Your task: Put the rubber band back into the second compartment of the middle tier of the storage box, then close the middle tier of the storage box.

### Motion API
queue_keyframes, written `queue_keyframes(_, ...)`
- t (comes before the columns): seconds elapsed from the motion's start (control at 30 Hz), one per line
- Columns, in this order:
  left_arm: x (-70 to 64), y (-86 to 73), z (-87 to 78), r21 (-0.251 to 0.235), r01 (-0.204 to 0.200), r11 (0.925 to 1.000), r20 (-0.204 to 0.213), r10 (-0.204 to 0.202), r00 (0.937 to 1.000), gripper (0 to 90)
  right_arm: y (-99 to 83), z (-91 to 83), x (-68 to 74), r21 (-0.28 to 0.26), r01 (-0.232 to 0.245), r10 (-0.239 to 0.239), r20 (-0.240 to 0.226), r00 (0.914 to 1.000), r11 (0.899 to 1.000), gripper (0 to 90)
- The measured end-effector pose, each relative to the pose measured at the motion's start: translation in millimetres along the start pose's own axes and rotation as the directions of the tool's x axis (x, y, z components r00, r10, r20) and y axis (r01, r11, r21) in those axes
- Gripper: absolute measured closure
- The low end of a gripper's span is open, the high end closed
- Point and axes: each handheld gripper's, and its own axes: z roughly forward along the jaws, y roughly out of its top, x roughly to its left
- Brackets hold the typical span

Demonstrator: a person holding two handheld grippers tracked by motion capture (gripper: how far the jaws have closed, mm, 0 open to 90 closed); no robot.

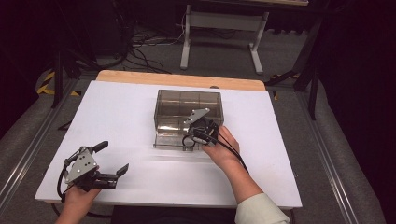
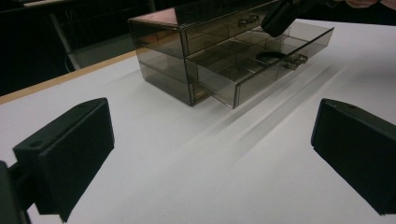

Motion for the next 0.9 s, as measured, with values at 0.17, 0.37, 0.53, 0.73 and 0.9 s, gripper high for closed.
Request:
queue_keyframes(0.17, -0.3, 0.0, -0.3, 0.003, -0.002, 1.0000, 0.000, 0.002, 1.0000, 0.3, -0.9, -13.5, -0.3, -0.036, -0.010, 0.008, -0.057, 0.9983, 0.999, 90.0)
queue_keyframes(0.37, 0.7, 0.1, -0.2, 0.003, -0.010, 0.9999, -0.013, 0.010, 0.9999, 0.2, -1.8, -23.8, 2.3, -0.068, 0.018, -0.025, -0.112, 0.9934, 0.997, 90.0)
queue_keyframes(0.53, 0.2, 0.1, -0.1, 0.005, -0.010, 0.9999, -0.012, 0.010, 0.9999, 0.2, -4.2, -23.3, 4.4, -0.044, 0.046, -0.052, -0.132, 0.9899, 0.998, 90.0)
queue_keyframes(0.73, 0.7, 0.1, 0.0, 0.002, -0.009, 1.0000, -0.014, 0.009, 0.9999, 0.2, -7.3, -22.4, 9.2, -0.033, 0.086, -0.090, -0.151, 0.9844, 0.996, 90.0)
queue_keyframes(0.9, -0.1, 0.0, -0.2, 0.005, -0.012, 0.9999, -0.012, 0.012, 0.9999, 0.2, -9.5, -24.4, 11.5, -0.030, 0.108, -0.111, -0.151, 0.9822, 0.994, 90.0)
